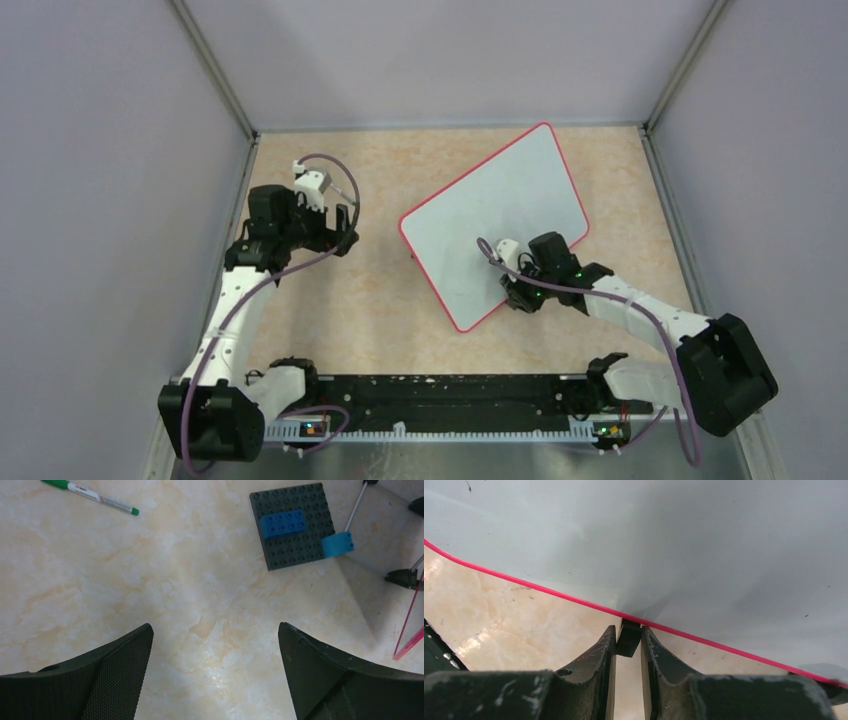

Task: Write a sentence on the whiteboard
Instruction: Move the whiteboard stand to the center of the board.

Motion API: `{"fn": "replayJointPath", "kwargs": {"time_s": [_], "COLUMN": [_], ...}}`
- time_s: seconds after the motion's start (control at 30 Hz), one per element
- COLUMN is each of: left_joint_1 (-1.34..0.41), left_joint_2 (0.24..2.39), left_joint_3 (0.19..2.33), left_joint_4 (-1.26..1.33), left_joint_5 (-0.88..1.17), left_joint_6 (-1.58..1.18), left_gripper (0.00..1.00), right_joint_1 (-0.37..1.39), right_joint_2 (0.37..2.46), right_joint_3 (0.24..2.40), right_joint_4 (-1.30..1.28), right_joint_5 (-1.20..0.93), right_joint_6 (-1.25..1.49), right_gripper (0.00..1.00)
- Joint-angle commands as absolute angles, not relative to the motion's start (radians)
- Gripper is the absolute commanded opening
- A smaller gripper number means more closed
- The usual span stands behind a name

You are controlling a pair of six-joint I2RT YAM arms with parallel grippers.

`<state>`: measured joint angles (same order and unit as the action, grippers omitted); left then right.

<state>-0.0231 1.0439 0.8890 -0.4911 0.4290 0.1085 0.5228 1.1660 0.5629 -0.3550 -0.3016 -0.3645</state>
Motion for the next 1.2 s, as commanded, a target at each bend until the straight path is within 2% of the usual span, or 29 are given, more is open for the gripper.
{"fn": "replayJointPath", "kwargs": {"time_s": [0.0, 0.6, 0.87, 1.0, 1.1, 1.17], "left_joint_1": [-0.018, -0.011, -0.006, 0.041, 0.059, 0.071], "left_joint_2": [1.052, 1.18, 1.245, 1.298, 1.325, 1.336], "left_joint_3": [0.979, 1.123, 1.178, 1.21, 1.225, 1.227], "left_joint_4": [-0.47, -0.541, -0.544, -0.545, -0.536, -0.525], "left_joint_5": [0.413, 0.388, 0.393, 0.389, 0.378, 0.381], "left_joint_6": [0.082, 0.053, 0.017, 0.003, -0.041, -0.05], "left_gripper": [0.99, 0.99, 0.99, 0.99, 0.99, 0.99], "right_joint_1": [0.609, 0.836, 0.856, 0.865, 0.865, 0.861], "right_joint_2": [1.206, 1.352, 1.363, 1.346, 1.311, 1.265], "right_joint_3": [0.629, 0.716, 0.738, 0.742, 0.747, 0.746], "right_joint_4": [-0.268, -0.213, -0.152, -0.144, -0.186, -0.228], "right_joint_5": [-0.34, -0.265, -0.325, -0.373, -0.365, -0.329], "right_joint_6": [-0.29, -0.064, -0.032, -0.042, -0.086, -0.118], "right_gripper": [0.0, 0.0, 0.42, 0.52, 0.63, 0.66]}}
